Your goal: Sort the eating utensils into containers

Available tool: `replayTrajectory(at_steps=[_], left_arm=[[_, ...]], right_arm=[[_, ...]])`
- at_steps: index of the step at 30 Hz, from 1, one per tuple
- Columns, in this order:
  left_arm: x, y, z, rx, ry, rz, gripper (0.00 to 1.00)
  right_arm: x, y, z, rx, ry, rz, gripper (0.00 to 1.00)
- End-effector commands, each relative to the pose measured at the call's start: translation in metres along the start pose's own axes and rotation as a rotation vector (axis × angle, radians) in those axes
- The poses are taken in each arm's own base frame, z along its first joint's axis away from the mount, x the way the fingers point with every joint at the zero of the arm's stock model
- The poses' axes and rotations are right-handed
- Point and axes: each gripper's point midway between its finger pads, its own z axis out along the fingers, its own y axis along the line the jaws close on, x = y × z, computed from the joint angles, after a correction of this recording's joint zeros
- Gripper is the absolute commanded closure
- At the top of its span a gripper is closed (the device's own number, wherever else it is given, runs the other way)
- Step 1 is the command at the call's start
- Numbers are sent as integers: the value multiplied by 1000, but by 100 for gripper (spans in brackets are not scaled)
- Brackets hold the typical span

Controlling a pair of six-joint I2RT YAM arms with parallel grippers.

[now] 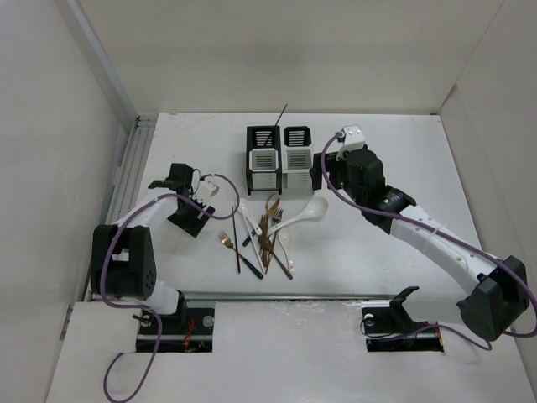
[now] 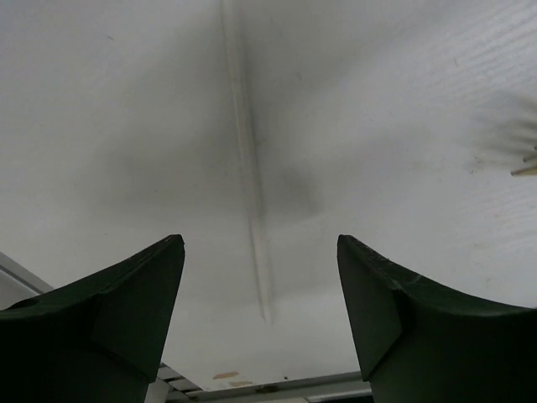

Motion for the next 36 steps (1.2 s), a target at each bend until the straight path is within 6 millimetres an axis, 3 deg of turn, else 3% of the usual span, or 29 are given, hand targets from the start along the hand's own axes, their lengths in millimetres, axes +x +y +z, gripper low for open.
replayTrajectory(at_steps=[1, 7, 11, 14, 15, 21, 24, 28, 36], left_arm=[[-4, 11, 10, -48, -4, -19, 30], [-2, 11, 34, -33, 50, -41, 39], [5, 5, 48, 8, 107, -40, 64], [11, -2, 56, 56, 135, -50, 95], [9, -3, 57, 67, 133, -50, 100], [0, -10, 57, 107, 100, -95, 100], [-25, 0, 40, 102, 5, -166, 100], [-78, 21, -4, 75, -190, -210, 100], [-142, 49, -79, 8, -431, -244, 100]], right_arm=[[-4, 8, -3, -35, -14, -12, 1], [-3, 4, -13, -27, -23, 9, 1], [-3, 4, -19, -24, -28, 7, 1], [-1, 2, -19, -13, -21, 4, 1], [-1, 2, -19, -13, -21, 4, 1], [-7, -1, -21, 5, -26, 5, 1], [-5, -1, -21, 7, -17, 2, 1], [-9, -3, -21, 15, -28, 5, 1], [-14, -4, -18, 33, -33, 15, 1]])
